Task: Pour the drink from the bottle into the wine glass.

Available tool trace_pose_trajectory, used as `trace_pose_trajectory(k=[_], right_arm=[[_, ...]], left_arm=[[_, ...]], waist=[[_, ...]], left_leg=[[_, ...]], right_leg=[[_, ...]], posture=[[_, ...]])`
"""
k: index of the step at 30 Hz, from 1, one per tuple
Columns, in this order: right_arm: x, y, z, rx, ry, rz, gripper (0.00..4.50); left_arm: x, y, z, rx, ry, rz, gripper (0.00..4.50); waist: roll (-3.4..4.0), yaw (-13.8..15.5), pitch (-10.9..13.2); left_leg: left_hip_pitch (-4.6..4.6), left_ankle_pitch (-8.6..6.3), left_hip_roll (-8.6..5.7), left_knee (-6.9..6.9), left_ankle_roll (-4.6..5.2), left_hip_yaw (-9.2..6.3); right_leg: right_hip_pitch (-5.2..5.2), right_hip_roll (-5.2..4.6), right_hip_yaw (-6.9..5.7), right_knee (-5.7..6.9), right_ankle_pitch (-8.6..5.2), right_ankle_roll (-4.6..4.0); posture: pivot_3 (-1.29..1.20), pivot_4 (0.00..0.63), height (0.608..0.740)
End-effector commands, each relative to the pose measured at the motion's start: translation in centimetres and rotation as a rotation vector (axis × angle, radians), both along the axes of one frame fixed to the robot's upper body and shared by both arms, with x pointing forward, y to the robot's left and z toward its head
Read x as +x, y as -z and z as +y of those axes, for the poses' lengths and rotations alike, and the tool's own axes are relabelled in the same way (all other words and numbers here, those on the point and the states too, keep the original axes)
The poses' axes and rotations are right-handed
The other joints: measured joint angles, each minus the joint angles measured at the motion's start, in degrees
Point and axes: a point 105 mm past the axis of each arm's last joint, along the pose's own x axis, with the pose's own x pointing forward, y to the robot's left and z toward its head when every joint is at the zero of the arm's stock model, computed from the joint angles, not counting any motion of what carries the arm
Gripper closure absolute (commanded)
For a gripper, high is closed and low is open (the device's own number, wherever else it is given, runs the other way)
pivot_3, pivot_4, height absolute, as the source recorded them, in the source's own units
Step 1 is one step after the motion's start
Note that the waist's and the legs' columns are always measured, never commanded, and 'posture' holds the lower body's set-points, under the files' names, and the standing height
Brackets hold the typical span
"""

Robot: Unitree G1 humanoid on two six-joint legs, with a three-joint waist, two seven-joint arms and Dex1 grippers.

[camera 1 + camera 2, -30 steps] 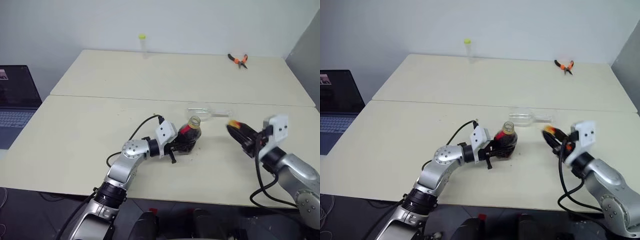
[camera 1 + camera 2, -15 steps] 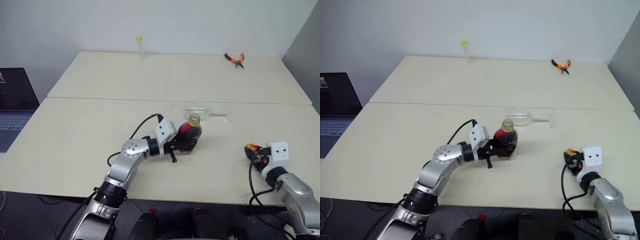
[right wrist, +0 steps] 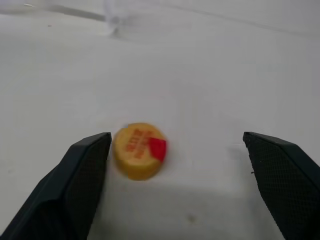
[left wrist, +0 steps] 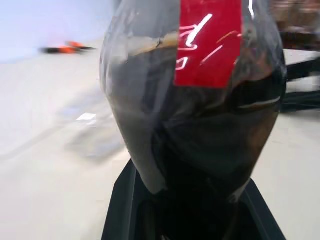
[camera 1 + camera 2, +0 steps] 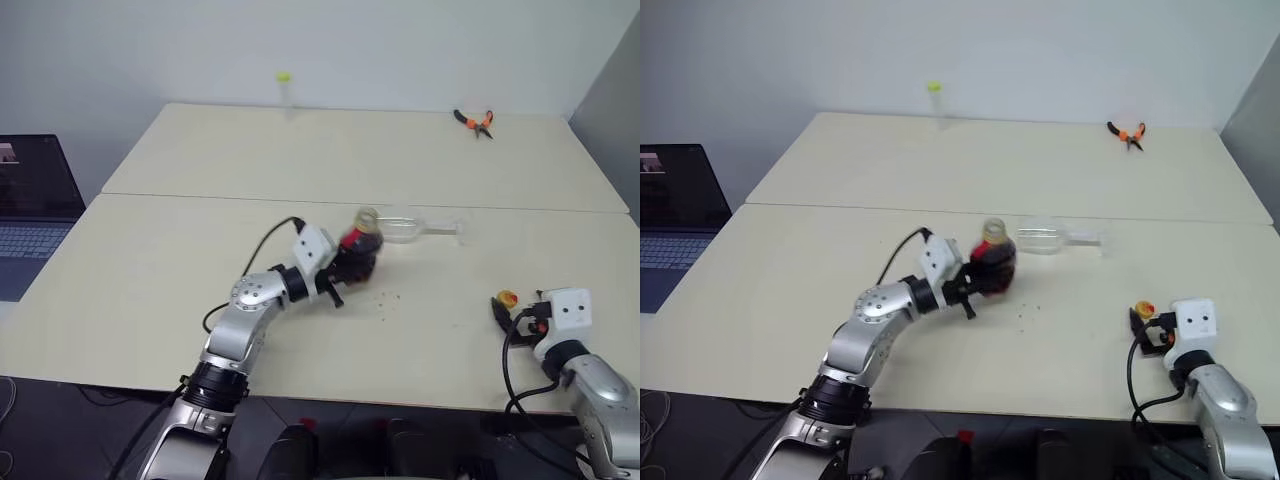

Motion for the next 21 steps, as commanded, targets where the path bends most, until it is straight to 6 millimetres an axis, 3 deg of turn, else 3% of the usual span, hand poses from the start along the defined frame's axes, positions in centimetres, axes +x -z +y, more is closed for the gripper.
trace_pose_trajectory(k=[1, 5, 8, 15, 21], right_arm=[[0.3, -4.5, 3.8, -0.037, -0.211, -0.161, 0.00], [-1.0, -6.9, 12.7, 0.049, -0.682, -0.100, 0.00], [-1.5, -8.0, 16.8, 0.064, -0.877, -0.070, 0.00], [-0.1, -8.3, 21.1, 0.012, -1.028, -0.065, 0.00], [0.5, -8.3, 22.9, -0.008, -1.075, -0.069, 0.00]], left_arm=[[1.3, -2.3, 1.8, -0.055, -0.149, -0.112, 3.86], [3.8, -2.3, 6.7, -0.116, -0.436, -0.125, 3.86], [5.1, -1.6, 9.2, -0.110, -0.552, -0.137, 3.86], [7.6, -1.2, 13.4, -0.132, -0.741, -0.148, 3.86], [8.6, -0.4, 15.3, -0.153, -0.831, -0.111, 3.86]], waist=[[0.00, -0.33, 0.00], [-0.03, -0.46, 0.02], [-0.12, -0.35, 0.07], [-0.32, 0.60, 0.10], [-0.35, 0.67, 0.09]], left_leg=[[0.04, 0.00, 0.03, -0.02, 0.00, 0.06], [0.11, -0.01, 0.10, -0.03, 0.00, 0.11], [0.11, -0.02, 0.16, -0.03, 0.00, 0.07], [-0.34, 0.11, -0.07, 0.14, -0.23, -0.06], [-0.69, 0.11, -0.16, 0.27, -0.25, -0.15]], right_leg=[[0.00, 0.02, 0.06, 0.00, 0.00, 0.00], [0.01, 0.11, 0.06, 0.02, 0.01, 0.00], [0.00, 0.25, 0.03, 0.00, 0.01, 0.00], [-0.26, -0.04, -0.27, -0.11, 0.09, 0.12], [-0.53, -0.35, -0.39, -0.10, 0.13, 0.16]], posture=[[0.00, 0.150, 0.740], [0.00, 0.150, 0.740], [0.00, 0.150, 0.740], [0.00, 0.150, 0.740], [0.00, 0.150, 0.740]])
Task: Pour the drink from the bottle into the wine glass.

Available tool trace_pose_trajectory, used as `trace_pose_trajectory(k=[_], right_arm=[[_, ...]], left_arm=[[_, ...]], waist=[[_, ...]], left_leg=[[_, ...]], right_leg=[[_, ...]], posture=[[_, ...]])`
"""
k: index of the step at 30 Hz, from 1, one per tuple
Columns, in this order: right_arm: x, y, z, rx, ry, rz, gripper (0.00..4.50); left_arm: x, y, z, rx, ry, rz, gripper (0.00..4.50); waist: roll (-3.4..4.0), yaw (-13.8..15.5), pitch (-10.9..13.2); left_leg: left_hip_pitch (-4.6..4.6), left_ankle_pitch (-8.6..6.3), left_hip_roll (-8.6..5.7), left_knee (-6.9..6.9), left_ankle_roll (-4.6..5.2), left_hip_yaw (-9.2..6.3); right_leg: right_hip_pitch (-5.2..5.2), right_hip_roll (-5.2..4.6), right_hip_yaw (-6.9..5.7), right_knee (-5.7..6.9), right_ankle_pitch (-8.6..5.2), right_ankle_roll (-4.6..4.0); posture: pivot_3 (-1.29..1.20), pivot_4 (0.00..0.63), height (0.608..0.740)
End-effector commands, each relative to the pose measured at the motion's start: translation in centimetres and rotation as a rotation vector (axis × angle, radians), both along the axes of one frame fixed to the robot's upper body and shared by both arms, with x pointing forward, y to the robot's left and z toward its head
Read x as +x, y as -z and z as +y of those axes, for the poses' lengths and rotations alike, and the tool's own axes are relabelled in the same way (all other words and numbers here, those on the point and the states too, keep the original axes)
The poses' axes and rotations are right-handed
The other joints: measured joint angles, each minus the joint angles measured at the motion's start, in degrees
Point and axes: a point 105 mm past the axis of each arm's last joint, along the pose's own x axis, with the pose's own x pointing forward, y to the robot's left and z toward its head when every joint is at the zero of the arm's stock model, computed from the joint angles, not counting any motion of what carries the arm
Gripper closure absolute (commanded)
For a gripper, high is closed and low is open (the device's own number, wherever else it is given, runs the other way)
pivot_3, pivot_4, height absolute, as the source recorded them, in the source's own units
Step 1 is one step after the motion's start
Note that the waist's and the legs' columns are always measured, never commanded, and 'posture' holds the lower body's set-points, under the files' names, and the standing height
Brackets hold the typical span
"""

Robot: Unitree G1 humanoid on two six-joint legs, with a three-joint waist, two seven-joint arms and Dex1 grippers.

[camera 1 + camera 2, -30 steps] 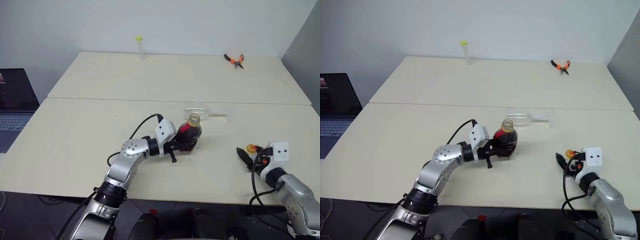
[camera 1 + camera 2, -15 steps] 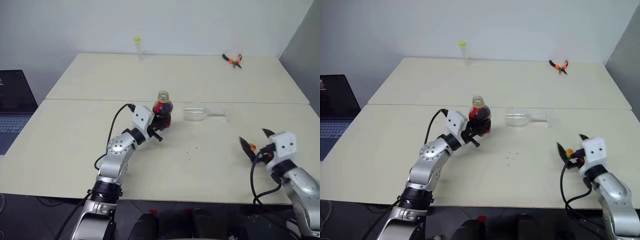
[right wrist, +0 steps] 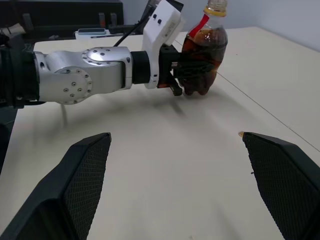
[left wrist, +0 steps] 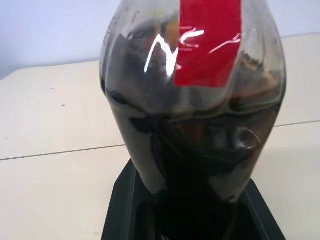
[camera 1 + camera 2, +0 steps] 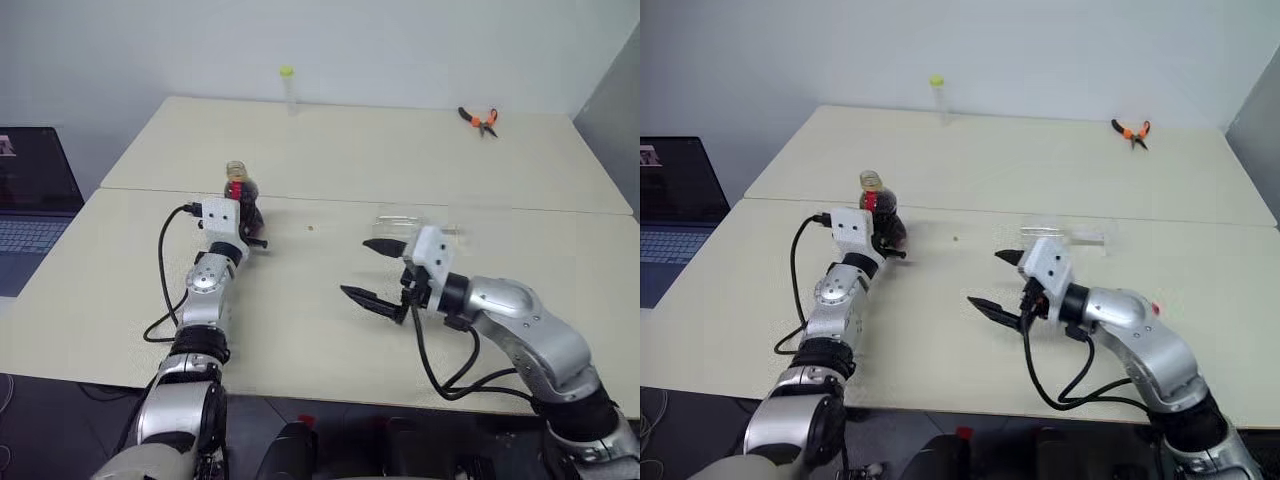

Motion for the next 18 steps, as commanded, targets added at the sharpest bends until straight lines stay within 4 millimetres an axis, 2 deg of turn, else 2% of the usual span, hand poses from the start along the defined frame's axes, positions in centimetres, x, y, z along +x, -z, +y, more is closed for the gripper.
trace_pose_trajectory(k=[1, 5, 10, 16, 17, 18], right_arm=[[-0.1, -0.8, 0.8, 0.002, -0.030, -0.043, 0.00], [-0.3, -0.8, 1.2, 0.011, -0.035, -0.041, 0.00], [-0.5, -0.9, 1.4, 0.028, -0.026, -0.042, 0.00], [-0.9, -1.2, 1.6, 0.045, -0.025, -0.041, 0.00], [-1.0, -1.2, 1.6, 0.049, -0.024, -0.042, 0.00], [-1.1, -1.3, 1.6, 0.051, -0.024, -0.043, 0.00]], left_arm=[[0.5, -1.8, 0.9, -0.017, -0.040, -0.067, 3.86], [0.5, -0.9, 1.1, -0.050, -0.044, -0.042, 3.86], [-0.1, 0.6, 1.9, -0.095, -0.057, -0.014, 2.16], [-1.0, 1.4, 2.3, -0.084, -0.035, -0.008, 0.22], [-1.2, 1.5, 2.3, -0.080, -0.029, -0.006, 0.02], [-1.4, 1.8, 2.3, -0.069, -0.017, 0.000, 0.02]], waist=[[0.00, -0.01, 0.00], [-0.01, -0.11, -0.01], [-0.02, -0.71, -0.02], [-0.02, -0.93, -0.03], [-0.02, -0.94, -0.03], [-0.02, -0.95, -0.03]], left_leg=[[0.00, 0.00, 0.00, 0.00, 0.00, 0.00], [0.00, 0.00, 0.01, -0.01, 0.00, -0.02], [0.04, 0.00, 0.02, 0.00, 0.00, -0.02], [0.04, 0.00, 0.02, 0.00, 0.00, -0.01], [0.04, 0.00, 0.03, 0.00, 0.01, -0.01], [0.04, 0.00, 0.04, 0.00, 0.00, -0.02]], right_leg=[[-0.01, -0.01, -0.01, 0.01, 0.00, 0.00], [-0.05, 0.00, -0.03, 0.08, 0.00, 0.00], [-0.05, 0.00, -0.02, 0.13, 0.00, 0.00], [-0.05, 0.00, 0.00, 0.14, 0.01, -0.01], [-0.06, 0.00, 0.00, 0.14, 0.01, -0.01], [-0.06, 0.00, 0.00, 0.14, 0.01, -0.01]], posture=[[0.00, 0.150, 0.740], [0.00, 0.150, 0.740], [0.00, 0.150, 0.740], [0.00, 0.150, 0.740], [0.00, 0.150, 0.740], [0.00, 0.150, 0.740]])
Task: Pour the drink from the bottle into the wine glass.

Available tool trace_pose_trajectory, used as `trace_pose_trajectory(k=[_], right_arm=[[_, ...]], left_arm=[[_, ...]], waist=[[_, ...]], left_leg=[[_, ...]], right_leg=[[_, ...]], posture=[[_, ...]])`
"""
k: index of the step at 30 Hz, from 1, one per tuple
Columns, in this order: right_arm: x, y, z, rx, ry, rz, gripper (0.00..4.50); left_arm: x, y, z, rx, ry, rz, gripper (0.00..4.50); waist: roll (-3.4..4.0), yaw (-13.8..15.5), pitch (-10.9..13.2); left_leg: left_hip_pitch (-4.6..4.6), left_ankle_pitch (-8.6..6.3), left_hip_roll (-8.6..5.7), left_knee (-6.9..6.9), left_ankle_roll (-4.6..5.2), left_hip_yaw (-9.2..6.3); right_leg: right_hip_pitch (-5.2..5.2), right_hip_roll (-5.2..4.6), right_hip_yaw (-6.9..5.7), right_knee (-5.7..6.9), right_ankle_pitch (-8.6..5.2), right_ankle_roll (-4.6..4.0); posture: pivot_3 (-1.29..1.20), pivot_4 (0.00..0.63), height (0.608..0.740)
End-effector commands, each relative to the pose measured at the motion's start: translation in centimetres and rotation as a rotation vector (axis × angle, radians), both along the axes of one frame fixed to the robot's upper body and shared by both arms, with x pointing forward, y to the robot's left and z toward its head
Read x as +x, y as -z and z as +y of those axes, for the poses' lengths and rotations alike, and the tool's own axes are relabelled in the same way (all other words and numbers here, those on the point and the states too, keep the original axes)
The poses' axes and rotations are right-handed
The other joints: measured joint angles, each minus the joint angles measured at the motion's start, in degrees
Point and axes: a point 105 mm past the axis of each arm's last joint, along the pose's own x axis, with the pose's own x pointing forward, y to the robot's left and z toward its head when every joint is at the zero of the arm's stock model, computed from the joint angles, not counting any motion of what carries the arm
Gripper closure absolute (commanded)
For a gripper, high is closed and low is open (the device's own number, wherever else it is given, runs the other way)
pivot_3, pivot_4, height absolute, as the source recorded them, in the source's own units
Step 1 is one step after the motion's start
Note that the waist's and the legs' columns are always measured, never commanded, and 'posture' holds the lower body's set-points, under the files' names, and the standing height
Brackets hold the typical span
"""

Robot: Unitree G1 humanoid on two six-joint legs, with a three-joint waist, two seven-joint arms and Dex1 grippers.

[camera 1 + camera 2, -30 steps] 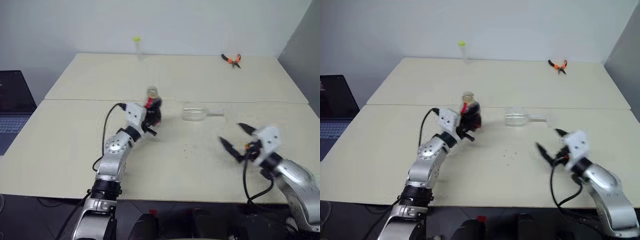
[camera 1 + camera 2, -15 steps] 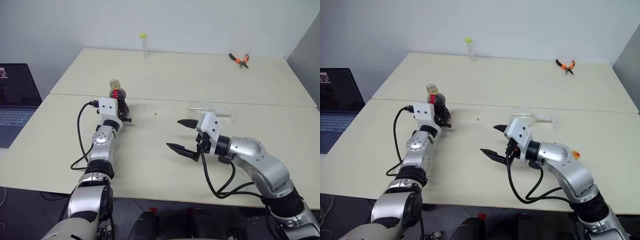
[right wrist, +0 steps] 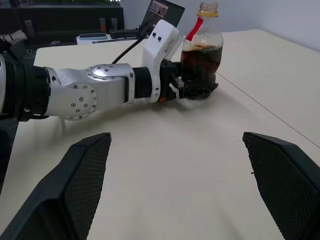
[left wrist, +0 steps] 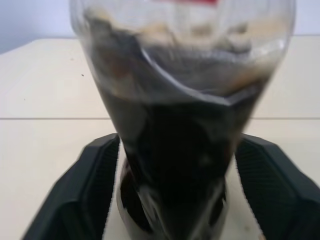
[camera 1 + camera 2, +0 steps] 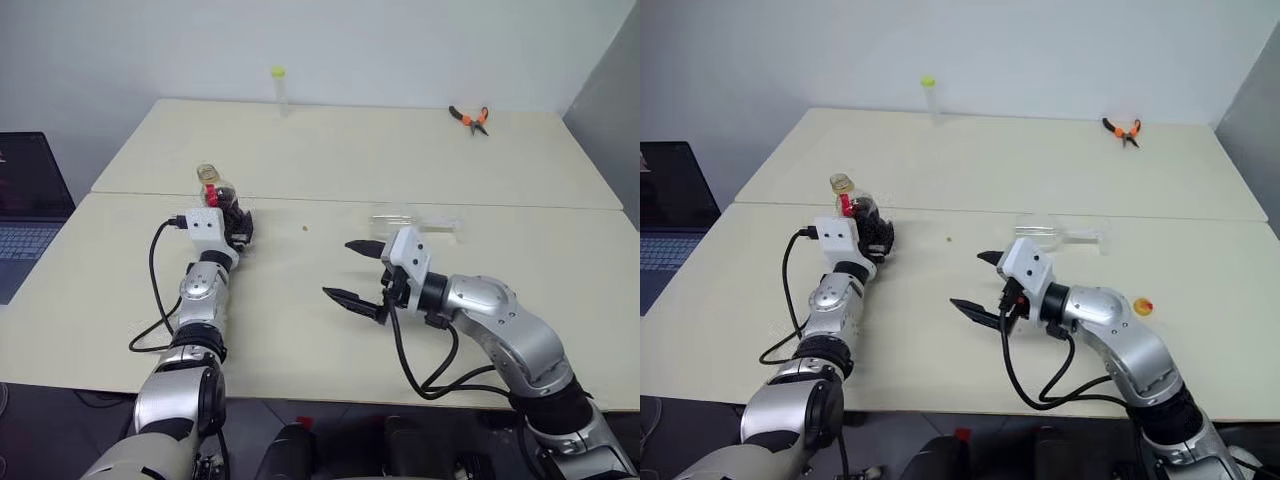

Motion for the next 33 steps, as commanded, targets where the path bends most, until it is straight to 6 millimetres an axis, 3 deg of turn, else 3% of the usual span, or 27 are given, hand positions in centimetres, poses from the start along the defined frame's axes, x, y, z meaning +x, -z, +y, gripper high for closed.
trace_pose_trajectory(k=[1, 5, 11, 14, 20, 22, 26, 33], right_arm=[[-0.8, -1.5, 0.2, 0.028, -0.010, -0.056, 0.00], [-1.1, -1.4, -1.0, 0.026, 0.046, -0.063, 0.00], [-0.2, -0.2, -5.1, -0.005, 0.285, -0.093, 0.00], [1.3, 0.3, -8.0, -0.121, 0.467, -0.212, 0.00], [4.1, 0.1, -9.2, -0.405, 0.584, -0.516, 0.00], [6.2, 0.9, -9.9, -0.544, 0.639, -0.577, 0.00], [8.7, 2.4, -11.2, -0.747, 0.691, -0.667, 0.00], [11.3, 4.3, -11.3, -0.975, 0.707, -0.857, 0.00]], left_arm=[[-0.6, -1.2, 0.3, 0.035, 0.035, -0.052, 0.02], [-3.0, -1.2, -0.3, 0.083, 0.102, -0.077, 0.02], [-8.3, -1.0, -1.6, 0.102, 0.155, -0.034, 0.02], [-10.0, -1.1, -3.0, 0.138, 0.207, -0.001, 0.02], [-9.8, -2.3, -7.1, 0.186, 0.450, 0.033, 0.02], [-9.3, -3.0, -8.5, 0.220, 0.578, 0.047, 0.02], [-8.5, -4.3, -9.7, 0.237, 0.709, 0.053, 0.02], [-9.7, -5.5, -11.8, 0.298, 0.966, 0.075, 0.02]], waist=[[0.00, -0.02, 0.00], [0.00, -0.08, -0.05], [0.00, 0.20, -0.06], [0.02, 0.25, -0.08], [0.01, 0.18, -0.08], [0.01, 0.03, -0.08], [0.01, 0.02, -0.08], [0.01, -0.27, -0.07]], left_leg=[[0.00, 0.00, 0.00, 0.00, 0.00, 0.00], [0.00, 0.00, 0.01, -0.04, 0.00, 0.01], [0.01, -0.01, 0.04, -0.07, 0.00, 0.05], [0.15, -0.08, 0.07, -0.14, 0.14, 0.04], [0.45, -0.04, 0.07, -0.20, 0.07, 0.16], [0.47, -0.01, 0.12, -0.23, 0.01, 0.25], [0.53, 0.00, 0.17, -0.25, 0.00, 0.44], [0.39, -0.02, 0.17, -0.25, -0.04, 0.72]], right_leg=[[0.00, 0.00, 0.00, 0.01, 0.00, 0.00], [-0.03, 0.00, 0.09, -0.01, 0.00, 0.00], [-0.03, -0.04, 0.39, -0.03, 0.00, -0.01], [0.10, -0.01, 0.34, 0.00, 0.01, -0.02], [0.34, 0.11, 0.29, -0.03, 0.00, -0.01], [0.34, 0.21, 0.26, -0.03, 0.00, -0.01], [0.34, 0.43, 0.34, -0.04, 0.00, -0.03], [0.08, 0.36, 0.64, -0.07, 0.00, -0.04]], posture=[[0.00, 0.150, 0.740], [0.00, 0.150, 0.740], [0.00, 0.150, 0.740], [0.00, 0.150, 0.740], [0.00, 0.150, 0.740], [0.00, 0.150, 0.740], [0.00, 0.150, 0.740], [0.00, 0.150, 0.740]])
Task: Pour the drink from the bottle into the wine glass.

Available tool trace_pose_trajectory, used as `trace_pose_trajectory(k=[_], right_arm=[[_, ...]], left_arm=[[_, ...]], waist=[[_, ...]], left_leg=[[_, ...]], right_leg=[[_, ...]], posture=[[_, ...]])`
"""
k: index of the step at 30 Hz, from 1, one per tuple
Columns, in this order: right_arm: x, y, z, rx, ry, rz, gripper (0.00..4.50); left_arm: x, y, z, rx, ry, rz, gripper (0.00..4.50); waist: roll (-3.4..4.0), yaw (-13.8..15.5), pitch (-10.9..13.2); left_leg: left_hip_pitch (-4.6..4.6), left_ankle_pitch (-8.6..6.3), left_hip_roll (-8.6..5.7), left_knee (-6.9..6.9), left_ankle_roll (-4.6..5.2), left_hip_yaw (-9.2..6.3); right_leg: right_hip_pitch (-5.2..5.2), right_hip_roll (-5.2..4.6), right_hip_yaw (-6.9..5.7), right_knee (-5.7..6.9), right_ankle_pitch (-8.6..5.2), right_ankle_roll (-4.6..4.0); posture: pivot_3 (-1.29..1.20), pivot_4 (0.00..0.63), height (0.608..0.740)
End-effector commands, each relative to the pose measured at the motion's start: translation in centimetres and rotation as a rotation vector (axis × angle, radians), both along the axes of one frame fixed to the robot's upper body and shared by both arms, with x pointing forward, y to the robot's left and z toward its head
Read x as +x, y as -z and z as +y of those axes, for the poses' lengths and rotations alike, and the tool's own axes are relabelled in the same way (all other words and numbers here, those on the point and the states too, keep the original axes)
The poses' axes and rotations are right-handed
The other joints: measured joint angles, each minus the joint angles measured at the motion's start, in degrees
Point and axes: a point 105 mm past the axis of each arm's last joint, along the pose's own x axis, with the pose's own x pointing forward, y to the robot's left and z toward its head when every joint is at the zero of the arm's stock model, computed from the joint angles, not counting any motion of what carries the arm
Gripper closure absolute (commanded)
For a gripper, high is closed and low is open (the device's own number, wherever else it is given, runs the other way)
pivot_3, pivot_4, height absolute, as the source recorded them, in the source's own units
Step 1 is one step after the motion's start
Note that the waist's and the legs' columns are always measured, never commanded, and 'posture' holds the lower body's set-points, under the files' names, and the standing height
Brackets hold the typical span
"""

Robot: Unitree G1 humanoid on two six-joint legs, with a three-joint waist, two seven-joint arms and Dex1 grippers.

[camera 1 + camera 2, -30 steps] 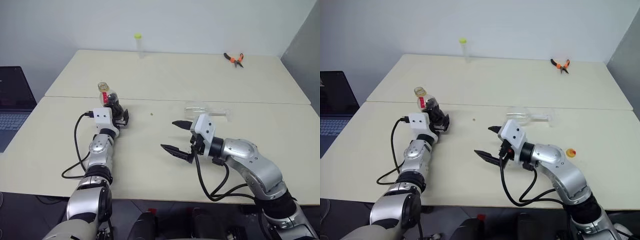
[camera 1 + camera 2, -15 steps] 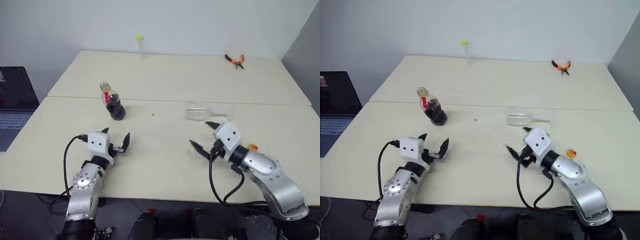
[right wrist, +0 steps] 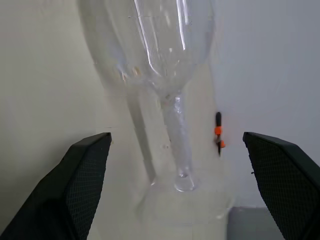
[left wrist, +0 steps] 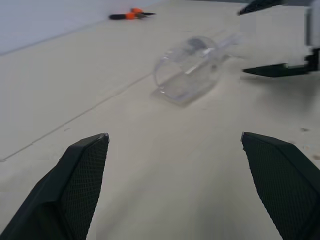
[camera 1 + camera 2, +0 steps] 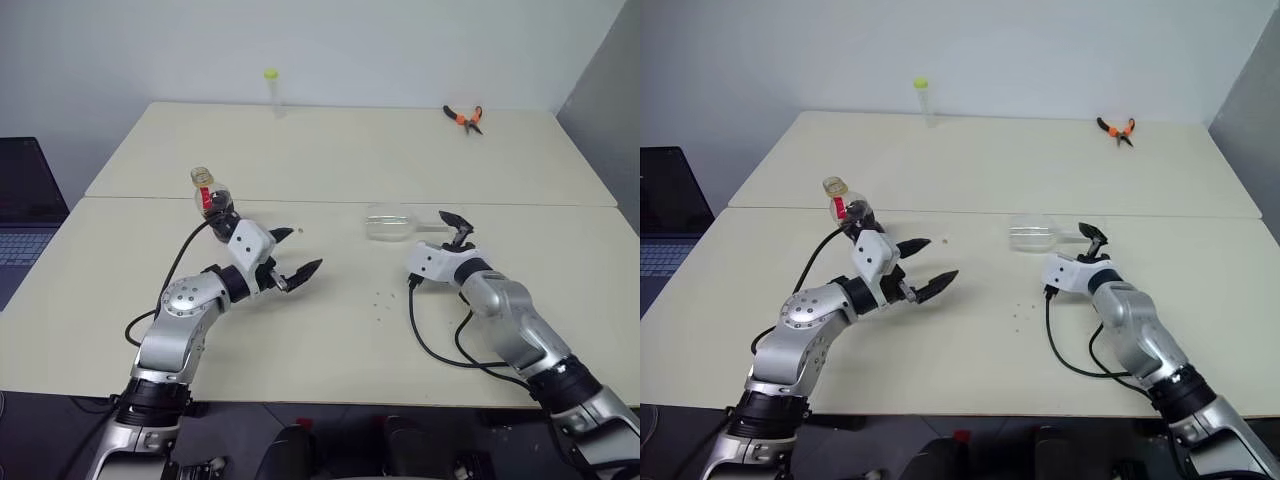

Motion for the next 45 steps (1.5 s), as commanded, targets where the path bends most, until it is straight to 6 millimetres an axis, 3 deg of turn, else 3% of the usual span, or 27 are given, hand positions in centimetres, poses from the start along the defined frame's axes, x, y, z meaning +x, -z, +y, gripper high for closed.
trace_pose_trajectory(k=[1, 12, 13, 17, 25, 26, 31, 36, 40, 45], right_arm=[[1.2, -0.8, 0.7, -0.072, -0.006, -0.103, 0.00], [4.0, 0.3, -0.1, -0.123, 0.073, -0.117, 0.00], [4.2, 0.4, -0.1, -0.122, 0.079, -0.117, 0.17], [4.5, 0.5, -0.3, -0.096, 0.103, -0.108, 1.22], [4.2, -0.2, -0.1, -0.059, 0.100, -0.108, 4.18], [4.2, -0.4, -0.1, -0.053, 0.100, -0.113, 4.36], [3.7, -3.0, 0.2, 0.040, 0.081, -0.155, 4.40], [1.9, -5.3, 2.0, 0.316, -0.041, -0.134, 4.40], [-0.6, -4.8, 4.8, 0.776, -0.199, 0.052, 4.40], [-2.5, -3.0, 7.0, 1.105, -0.331, 0.232, 4.40]], left_arm=[[-1.0, -1.0, -0.8, 0.020, 0.125, -0.014, 0.02], [-1.1, -0.9, 0.1, 0.057, 0.169, -0.021, 0.02], [-1.2, -1.0, 0.1, 0.054, 0.173, -0.022, 0.00], [-1.5, -1.4, 0.5, 0.053, 0.192, -0.010, 0.00], [-1.7, -2.2, 3.4, 0.102, 0.124, 0.003, 0.00], [-1.7, -2.4, 3.6, 0.098, 0.118, 0.003, 0.00], [-1.8, -4.5, 4.9, 0.025, 0.014, -0.034, 0.00], [-4.0, -5.2, 5.7, 0.001, 0.063, 0.032, 0.00], [-5.4, -6.1, 6.6, -0.010, 0.095, 0.121, 0.00], [-6.5, -7.8, 6.7, -0.056, 0.140, 0.189, 0.00]], waist=[[0.00, -0.08, 0.00], [-0.01, -0.19, -0.01], [-0.01, -0.19, -0.01], [-0.01, -0.23, -0.01], [-0.02, -0.60, -0.01], [-0.01, -0.61, -0.01], [0.01, -0.72, 0.02], [0.02, -1.14, 0.04], [0.05, -1.20, 0.06], [0.16, -1.17, 0.13]], left_leg=[[0.03, 0.00, 0.04, 0.00, 0.00, 0.02], [0.37, -0.01, 0.17, -0.03, 0.02, 0.26], [0.42, -0.01, 0.18, -0.03, 0.03, 0.29], [0.42, -0.02, 0.19, -0.03, 0.03, 0.29], [0.43, -0.06, 0.21, -0.06, 0.10, 0.18], [0.43, -0.07, 0.21, -0.05, 0.12, 0.16], [0.35, -0.12, 0.22, -0.09, 0.21, 0.11], [0.29, -0.06, 0.25, -0.10, 0.06, 0.10], [0.31, -0.17, 0.37, -0.10, 0.24, -0.07], [0.32, -0.19, 0.48, -0.11, 0.22, -0.24]], right_leg=[[0.00, 0.01, 0.01, 0.02, 0.00, 0.00], [0.27, 0.22, 0.10, 0.04, 0.05, -0.09], [0.29, 0.23, 0.12, 0.05, 0.05, -0.09], [0.29, 0.25, 0.12, 0.07, 0.06, -0.09], [0.27, 0.26, 0.16, 0.06, 0.06, -0.09], [0.28, 0.26, 0.15, 0.05, 0.06, -0.09], [0.19, 0.25, 0.15, 0.05, 0.06, -0.09], [0.14, 0.24, 0.18, 0.04, 0.06, -0.09], [0.21, 0.28, 0.10, 0.02, 0.05, -0.10], [0.26, 0.35, 0.05, 0.02, 0.06, -0.21]], posture=[[0.00, 0.150, 0.740], [0.00, 0.150, 0.740], [0.00, 0.150, 0.740], [0.00, 0.150, 0.740], [0.00, 0.150, 0.740], [0.00, 0.150, 0.740], [0.00, 0.150, 0.740], [0.00, 0.150, 0.740], [0.00, 0.150, 0.740], [0.00, 0.150, 0.740]])
